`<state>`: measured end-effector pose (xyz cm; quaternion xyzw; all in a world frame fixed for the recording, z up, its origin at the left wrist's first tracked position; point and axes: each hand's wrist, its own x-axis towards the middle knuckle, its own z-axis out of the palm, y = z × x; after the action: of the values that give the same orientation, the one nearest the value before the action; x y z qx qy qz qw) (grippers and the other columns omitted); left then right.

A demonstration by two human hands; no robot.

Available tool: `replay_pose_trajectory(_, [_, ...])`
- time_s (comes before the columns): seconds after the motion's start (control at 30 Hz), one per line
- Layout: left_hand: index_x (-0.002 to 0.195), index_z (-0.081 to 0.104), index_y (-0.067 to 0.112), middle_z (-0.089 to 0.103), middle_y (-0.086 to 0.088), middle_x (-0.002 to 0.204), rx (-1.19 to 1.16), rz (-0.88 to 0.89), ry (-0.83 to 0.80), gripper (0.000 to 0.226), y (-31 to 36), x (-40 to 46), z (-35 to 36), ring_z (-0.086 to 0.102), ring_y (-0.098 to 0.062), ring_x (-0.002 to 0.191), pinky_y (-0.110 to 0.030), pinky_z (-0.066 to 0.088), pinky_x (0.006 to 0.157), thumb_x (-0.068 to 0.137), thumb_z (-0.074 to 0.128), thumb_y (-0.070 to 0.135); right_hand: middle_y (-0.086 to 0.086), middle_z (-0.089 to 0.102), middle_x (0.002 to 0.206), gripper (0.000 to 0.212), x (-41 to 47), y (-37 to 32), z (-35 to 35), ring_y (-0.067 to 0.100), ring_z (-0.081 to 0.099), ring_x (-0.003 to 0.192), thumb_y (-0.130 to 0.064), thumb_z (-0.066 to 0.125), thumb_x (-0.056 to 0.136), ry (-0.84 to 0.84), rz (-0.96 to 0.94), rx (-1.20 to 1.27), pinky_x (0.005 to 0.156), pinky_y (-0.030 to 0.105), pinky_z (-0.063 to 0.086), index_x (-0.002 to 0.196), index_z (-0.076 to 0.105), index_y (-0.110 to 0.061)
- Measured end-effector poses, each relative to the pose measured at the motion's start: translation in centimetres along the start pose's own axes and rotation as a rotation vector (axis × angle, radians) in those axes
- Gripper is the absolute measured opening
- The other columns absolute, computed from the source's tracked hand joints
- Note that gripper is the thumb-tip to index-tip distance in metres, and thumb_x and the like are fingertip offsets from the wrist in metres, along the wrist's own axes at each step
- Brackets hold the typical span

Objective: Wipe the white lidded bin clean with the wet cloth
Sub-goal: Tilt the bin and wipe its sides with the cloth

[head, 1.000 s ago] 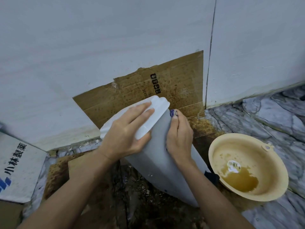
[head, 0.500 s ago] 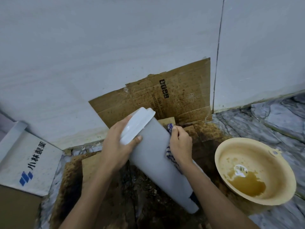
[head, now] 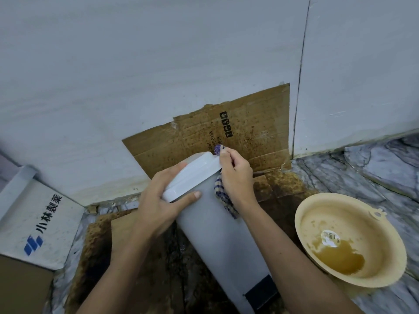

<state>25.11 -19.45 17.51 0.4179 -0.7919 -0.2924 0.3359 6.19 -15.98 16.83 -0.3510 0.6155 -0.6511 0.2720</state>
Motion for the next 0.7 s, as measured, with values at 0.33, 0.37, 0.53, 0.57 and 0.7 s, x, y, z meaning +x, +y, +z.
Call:
replay_pose_trajectory(0.33, [0.122, 0.067, 0.049, 0.059, 0.024, 0.134, -0.095, -0.172, 0.133, 0.064, 0.9, -0.6, 1.1, 0.053, 0.004, 0.122, -0.039, 0.049, 0.106, 0.065, 0.077, 0.075, -0.011, 0.069, 0.096, 0.033, -1.2, -0.1, -1.3, -0.006, 0.063, 0.08, -0.051, 0.069, 0.083, -0.202, 0.1, -0.049, 0.068, 0.015, 0.047, 0.105, 0.061, -0.028])
replay_pose_trajectory(0.37, [0.12, 0.068, 0.05, 0.061, 0.024, 0.129, -0.103, -0.166, 0.146, 0.061, 0.9, -0.7, 1.2, 0.054, 0.005, 0.118, -0.038, 0.05, 0.103, 0.065, 0.077, 0.074, -0.011, 0.068, 0.095, 0.031, -1.3, -0.3, -1.4, -0.007, 0.062, 0.08, -0.049, 0.07, 0.083, -0.194, 0.091, -0.064, 0.065, 0.011, 0.046, 0.105, 0.061, -0.028])
replay_pose_trajectory(0.53, [0.118, 0.071, 0.045, 0.064, 0.026, 0.123, -0.098, -0.08, 0.187, 0.059, 1.0, -1.3, 0.7, 0.055, 0.008, 0.116, -0.032, 0.05, 0.099, 0.066, 0.074, 0.072, -0.014, 0.068, 0.095, 0.028, -2.7, -0.6, -1.4, -0.01, 0.061, 0.084, -0.042, 0.072, 0.084, -0.133, -0.026, -0.093, 0.065, 0.005, 0.042, 0.107, 0.061, -0.03])
replay_pose_trajectory(0.57, [0.119, 0.072, 0.042, 0.065, 0.026, 0.123, -0.099, -0.058, 0.19, 0.059, 1.0, -1.3, 0.6, 0.055, 0.008, 0.116, -0.032, 0.051, 0.099, 0.067, 0.075, 0.07, -0.016, 0.067, 0.096, 0.028, -3.0, -0.6, -1.4, -0.011, 0.061, 0.086, -0.042, 0.072, 0.083, -0.123, -0.042, -0.094, 0.066, 0.004, 0.043, 0.107, 0.06, -0.034])
replay_pose_trajectory(0.7, [0.119, 0.075, 0.029, 0.067, 0.022, 0.124, -0.043, 0.083, 0.208, 0.058, 1.1, -1.0, 0.2, 0.058, 0.005, 0.119, -0.038, 0.05, 0.105, 0.071, 0.079, 0.061, -0.019, 0.068, 0.104, 0.035, -3.5, -0.4, -1.4, -0.009, 0.062, 0.096, -0.04, 0.074, 0.084, -0.073, -0.099, -0.036, 0.077, 0.008, 0.048, 0.114, 0.057, -0.038])
